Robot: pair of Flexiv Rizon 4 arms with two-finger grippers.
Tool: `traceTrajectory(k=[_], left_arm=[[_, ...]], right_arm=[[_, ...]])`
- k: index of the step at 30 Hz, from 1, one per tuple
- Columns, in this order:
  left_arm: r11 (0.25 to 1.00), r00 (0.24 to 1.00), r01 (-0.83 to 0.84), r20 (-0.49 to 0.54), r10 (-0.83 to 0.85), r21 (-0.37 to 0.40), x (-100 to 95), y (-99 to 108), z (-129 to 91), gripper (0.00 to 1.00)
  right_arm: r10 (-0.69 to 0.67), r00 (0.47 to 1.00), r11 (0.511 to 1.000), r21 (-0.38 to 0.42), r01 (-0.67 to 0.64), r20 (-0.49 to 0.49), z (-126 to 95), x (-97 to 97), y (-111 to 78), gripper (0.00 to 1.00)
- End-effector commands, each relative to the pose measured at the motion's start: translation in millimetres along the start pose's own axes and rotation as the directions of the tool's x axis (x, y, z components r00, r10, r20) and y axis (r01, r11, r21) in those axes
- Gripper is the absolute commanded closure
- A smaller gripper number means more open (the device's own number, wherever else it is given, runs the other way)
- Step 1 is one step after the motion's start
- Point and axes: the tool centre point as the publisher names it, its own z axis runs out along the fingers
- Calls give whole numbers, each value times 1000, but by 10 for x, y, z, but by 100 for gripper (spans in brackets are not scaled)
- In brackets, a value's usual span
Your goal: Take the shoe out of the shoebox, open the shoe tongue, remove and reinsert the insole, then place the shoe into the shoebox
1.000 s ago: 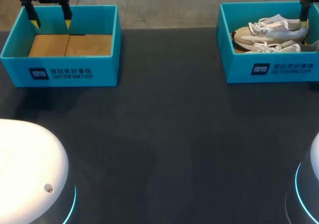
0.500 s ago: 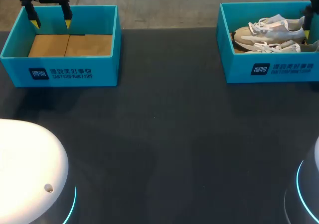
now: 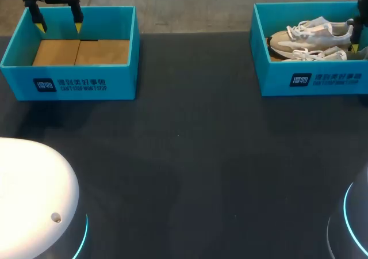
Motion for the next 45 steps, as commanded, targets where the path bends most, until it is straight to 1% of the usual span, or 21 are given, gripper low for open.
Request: traceTrajectory(k=[1, 2, 4, 6, 8, 11, 19, 23, 25, 29, 36, 38, 40, 42, 44, 45], left_arm=[[1000, 1000, 0, 0, 0, 0, 0, 0, 0, 0], [1000, 1000, 0, 0, 0, 0, 0, 0, 0, 0], [1000, 1000, 0, 0, 0, 0, 0, 0, 0, 0], [1000, 1000, 0, 0, 0, 0, 0, 0, 0, 0], [1000, 1000, 0, 0, 0, 0, 0, 0, 0, 0], [1000, 1000, 0, 0, 0, 0, 0, 0, 0, 0], [1000, 1000, 0, 0, 0, 0, 0, 0, 0, 0], [1000, 1000, 0, 0, 0, 0, 0, 0, 0, 0], [1000, 1000, 0, 0, 0, 0, 0, 0, 0, 0], [1000, 1000, 0, 0, 0, 0, 0, 0, 0, 0], [1000, 1000, 0, 0, 0, 0, 0, 0, 0, 0], [1000, 1000, 0, 0, 0, 0, 0, 0, 0, 0], [1000, 1000, 0, 0, 0, 0, 0, 0, 0, 0], [1000, 1000, 0, 0, 0, 0, 0, 0, 0, 0], [1000, 1000, 0, 0, 0, 0, 0, 0, 0, 0], [1000, 1000, 0, 0, 0, 0, 0, 0, 0, 0]], right_arm=[[-2, 1000, 1000, -3, 2, -3, 45, -18, 14, 40], [-1, 1000, 1000, -3, 1, -4, 55, -22, 17, 40], [7, 1000, 1000, -4, -7, 1, 72, -32, 23, 35], [14, 1000, 1000, -6, -14, 3, 87, -47, 31, 32], [19, 1000, 1000, -8, -19, 0, 98, -66, 36, 32], [29, 1000, 1000, -10, -29, -10, 115, -95, 42, 29], [27, 999, 1000, -10, -28, -33, 194, -107, 28, 34], [19, 999, 1000, -11, -19, -46, 222, -114, 12, 32], [11, 999, 1000, -12, -11, -49, 244, -105, 10, 33], [7, 996, 1000, -15, -9, -86, 289, -110, 16, 29], [-7, 997, 1000, -1, 6, -83, 387, -98, 33, 29], [-6, 996, 1000, 3, 6, -85, 407, -107, 32, 32], [-6, 996, 1000, 6, 7, -89, 426, -112, 27, 33], [-8, 996, 1000, 8, 9, -90, 439, -108, 20, 36], [-10, 996, 1000, 8, 11, -92, 438, -95, 5, 43], [-11, 996, 1000, 8, 12, -93, 436, -89, -1, 50]])
